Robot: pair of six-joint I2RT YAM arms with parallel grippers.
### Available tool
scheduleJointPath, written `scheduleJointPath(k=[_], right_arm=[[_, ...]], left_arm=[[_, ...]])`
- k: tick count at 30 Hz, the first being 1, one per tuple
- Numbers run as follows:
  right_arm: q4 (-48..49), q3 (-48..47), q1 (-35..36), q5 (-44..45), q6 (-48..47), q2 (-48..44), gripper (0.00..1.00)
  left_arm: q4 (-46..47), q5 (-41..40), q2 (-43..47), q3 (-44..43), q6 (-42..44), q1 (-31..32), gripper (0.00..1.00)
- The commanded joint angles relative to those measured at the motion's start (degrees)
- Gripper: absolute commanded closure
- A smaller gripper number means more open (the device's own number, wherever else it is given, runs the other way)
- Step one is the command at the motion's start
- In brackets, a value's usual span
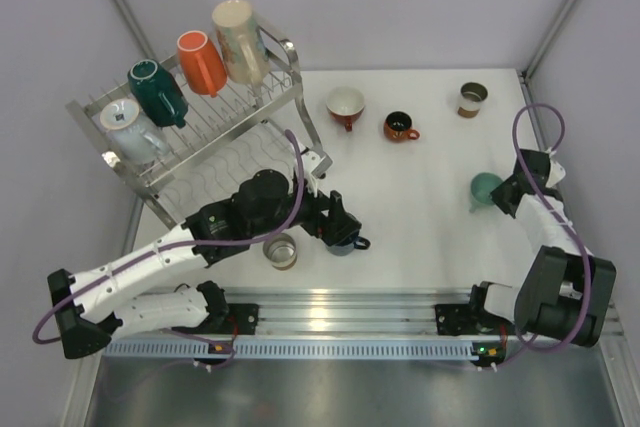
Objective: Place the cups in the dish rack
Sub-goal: Grab a cup with the right arm
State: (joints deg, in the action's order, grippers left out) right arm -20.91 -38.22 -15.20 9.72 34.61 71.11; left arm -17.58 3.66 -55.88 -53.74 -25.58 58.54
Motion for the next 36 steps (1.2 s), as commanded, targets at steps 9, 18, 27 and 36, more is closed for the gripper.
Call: scheduleJointPath(k=[9, 18, 27, 36], right_arm=[[7.28, 3.67, -0.88, -22.0, 0.81, -13.8, 1.0], [25.63, 8.07, -1.76, -48.81, 11.69, -22.77, 1.0], [66.62, 14.22, -2.55, -61.74, 44.64, -25.76, 1.0], [89.44, 17.12, -2.55, -64.47, 65.66, -25.06, 1.0]], left_arm=[[7.74, 6.35, -2.83, -0.93, -4.3, 0.17, 0.12], [13.62, 6.45, -5.12, -2.08, -7.98, 0.08, 0.14], [31.17, 10.22, -9.42, -2.87, -15.72, 0.08, 0.17], [42.89, 16.02, -18.12, -6.55, -15.81, 0.08, 0.16]])
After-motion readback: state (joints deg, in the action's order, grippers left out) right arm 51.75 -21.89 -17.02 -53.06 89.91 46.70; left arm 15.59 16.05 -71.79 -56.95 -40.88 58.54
